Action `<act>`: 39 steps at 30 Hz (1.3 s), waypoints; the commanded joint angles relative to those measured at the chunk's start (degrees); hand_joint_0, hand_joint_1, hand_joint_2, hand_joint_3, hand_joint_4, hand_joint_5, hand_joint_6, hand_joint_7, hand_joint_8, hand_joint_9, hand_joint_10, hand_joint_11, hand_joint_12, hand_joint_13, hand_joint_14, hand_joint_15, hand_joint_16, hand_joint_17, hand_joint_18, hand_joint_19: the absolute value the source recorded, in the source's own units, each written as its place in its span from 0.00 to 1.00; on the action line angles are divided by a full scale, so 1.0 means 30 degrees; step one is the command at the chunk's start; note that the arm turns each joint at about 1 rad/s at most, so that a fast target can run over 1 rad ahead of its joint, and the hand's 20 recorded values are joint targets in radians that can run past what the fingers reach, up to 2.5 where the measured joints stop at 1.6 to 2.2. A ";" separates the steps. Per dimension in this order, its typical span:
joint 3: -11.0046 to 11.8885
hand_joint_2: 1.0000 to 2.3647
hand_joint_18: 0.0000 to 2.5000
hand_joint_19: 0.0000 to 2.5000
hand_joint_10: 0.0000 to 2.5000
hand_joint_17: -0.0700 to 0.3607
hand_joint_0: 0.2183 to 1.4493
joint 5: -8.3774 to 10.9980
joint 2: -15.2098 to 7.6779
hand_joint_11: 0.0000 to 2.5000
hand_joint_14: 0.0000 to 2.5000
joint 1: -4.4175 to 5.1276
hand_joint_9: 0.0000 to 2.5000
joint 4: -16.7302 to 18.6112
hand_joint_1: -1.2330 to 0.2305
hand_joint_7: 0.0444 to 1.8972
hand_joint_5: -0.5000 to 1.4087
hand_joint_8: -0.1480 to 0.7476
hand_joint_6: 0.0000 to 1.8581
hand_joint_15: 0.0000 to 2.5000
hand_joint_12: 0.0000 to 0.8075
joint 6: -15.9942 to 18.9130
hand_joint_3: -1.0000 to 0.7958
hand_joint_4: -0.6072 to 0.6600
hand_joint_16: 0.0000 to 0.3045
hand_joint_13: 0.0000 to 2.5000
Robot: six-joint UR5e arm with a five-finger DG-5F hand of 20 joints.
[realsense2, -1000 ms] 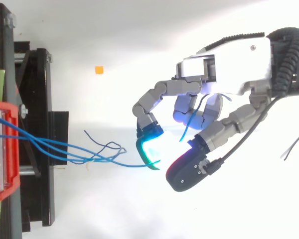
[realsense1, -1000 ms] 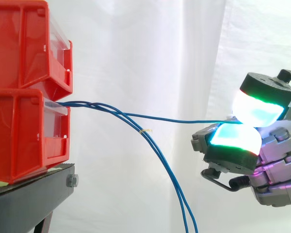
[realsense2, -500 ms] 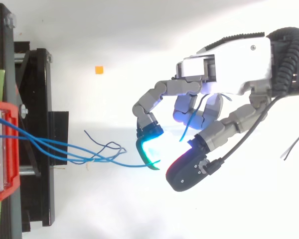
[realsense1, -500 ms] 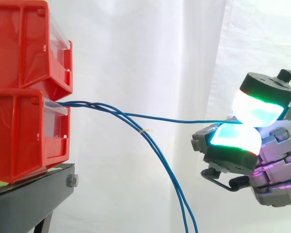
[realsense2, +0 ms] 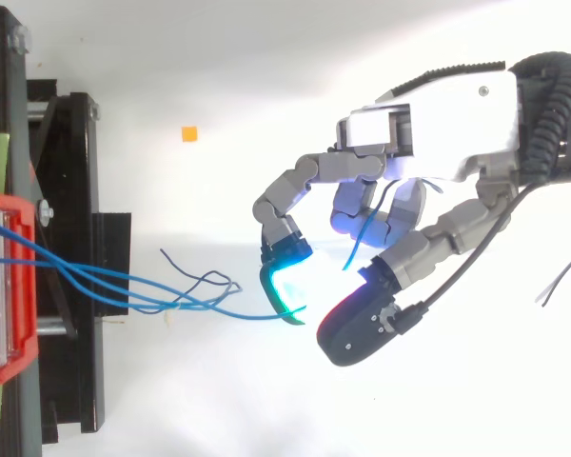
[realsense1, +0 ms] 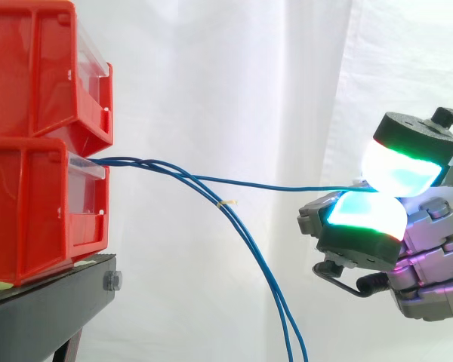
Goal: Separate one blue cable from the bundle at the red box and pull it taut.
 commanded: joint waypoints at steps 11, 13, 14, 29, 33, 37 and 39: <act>-0.0001 0.01 0.56 0.48 0.67 0.48 0.31 0.0015 0.0006 0.70 0.67 0.0003 0.47 0.0000 0.35 0.70 0.19 0.55 0.46 0.69 0.51 0.0001 0.55 0.53 0.20 0.44; -0.0001 0.01 0.56 0.48 0.67 0.48 0.31 0.0015 -0.0023 0.70 0.67 0.0003 0.47 0.0000 0.35 0.70 0.19 0.56 0.46 0.68 0.51 0.0001 0.55 0.53 0.20 0.44; -0.0001 0.01 0.56 0.48 0.67 0.48 0.31 -0.0014 -0.0023 0.70 0.68 0.0003 0.47 0.0000 0.35 0.69 0.19 0.56 0.46 0.68 0.50 0.0001 0.55 0.53 0.20 0.44; -0.0001 0.01 0.56 0.48 0.67 0.48 0.31 -0.0014 0.0006 0.69 0.67 0.0003 0.48 0.0000 0.35 0.70 0.19 0.56 0.46 0.68 0.51 0.0001 0.55 0.53 0.20 0.44; -0.0001 0.01 0.56 0.48 0.67 0.48 0.31 -0.0014 0.0006 0.70 0.67 0.0003 0.47 0.0000 0.35 0.70 0.19 0.55 0.46 0.68 0.51 0.0001 0.55 0.53 0.20 0.44; -0.0001 0.01 0.56 0.48 0.67 0.48 0.31 0.0015 0.0006 0.69 0.67 0.0003 0.48 0.0000 0.35 0.70 0.19 0.55 0.46 0.68 0.51 0.0001 0.55 0.53 0.20 0.44; -0.0001 0.01 0.56 0.48 0.67 0.48 0.31 -0.0014 0.0006 0.69 0.67 0.0003 0.48 0.0000 0.35 0.70 0.19 0.55 0.46 0.67 0.51 0.0001 0.55 0.53 0.20 0.44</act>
